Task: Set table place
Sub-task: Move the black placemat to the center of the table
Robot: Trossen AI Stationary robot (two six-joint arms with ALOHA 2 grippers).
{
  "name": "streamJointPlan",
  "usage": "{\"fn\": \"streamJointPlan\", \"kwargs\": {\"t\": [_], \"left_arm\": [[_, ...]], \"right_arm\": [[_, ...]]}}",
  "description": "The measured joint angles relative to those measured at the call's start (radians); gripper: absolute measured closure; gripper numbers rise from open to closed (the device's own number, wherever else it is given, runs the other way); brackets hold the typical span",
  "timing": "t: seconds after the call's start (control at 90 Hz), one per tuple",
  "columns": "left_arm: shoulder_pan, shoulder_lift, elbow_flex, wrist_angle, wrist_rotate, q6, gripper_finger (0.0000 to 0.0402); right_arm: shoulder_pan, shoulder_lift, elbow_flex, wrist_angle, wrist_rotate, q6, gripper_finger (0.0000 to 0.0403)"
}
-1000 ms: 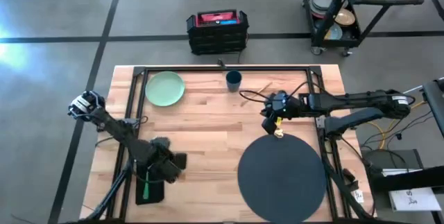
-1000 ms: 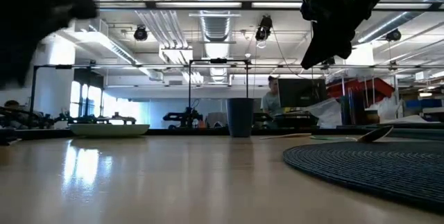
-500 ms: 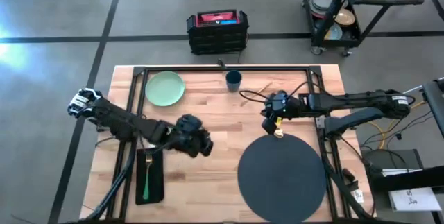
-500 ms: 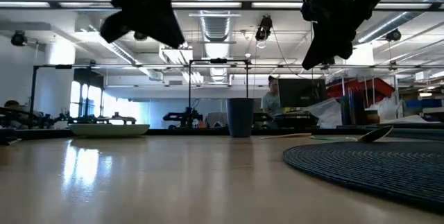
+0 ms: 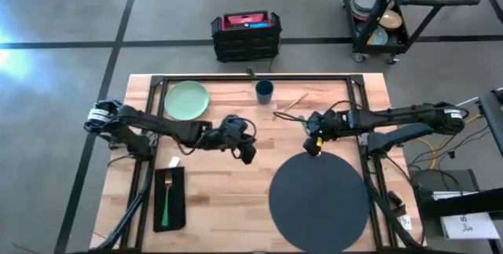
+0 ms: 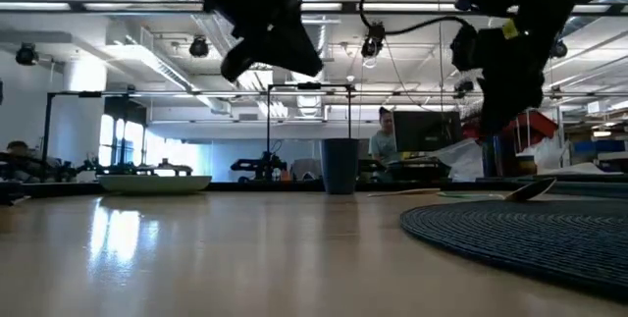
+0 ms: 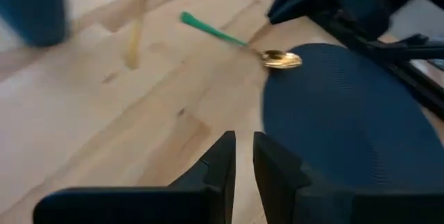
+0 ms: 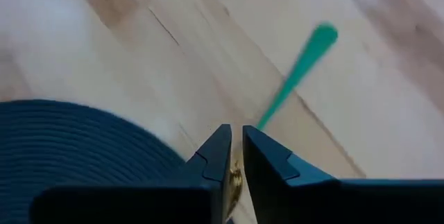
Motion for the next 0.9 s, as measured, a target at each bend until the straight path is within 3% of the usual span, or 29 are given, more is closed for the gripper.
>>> {"fn": "streamJointPlan", "kwargs": {"t": [0.222,0.456,0.7,0.9], "left_arm": [[0.014,0.142,0.002,0.200,0.224,0.085,0.0365],[0.014,0.328,0.094,0.226,0.414,0.097,0.0365],[0.011,0.494,0.269,0.210,0.518,0.144,0.0365],[0.005,0.590,0.409,0.125,0.569,0.188,0.0365]], "right_arm": [[0.000,-0.002,-0.069,0.005,0.003,0.149,0.0379],[0.000,-0.042,-0.080,0.027,0.031,0.214,0.0390],[-0.014,-0.155,-0.048,0.087,0.047,0.197,0.0390],[-0.033,-0.242,0.066,0.087,0.048,0.137,0.0389]]}}
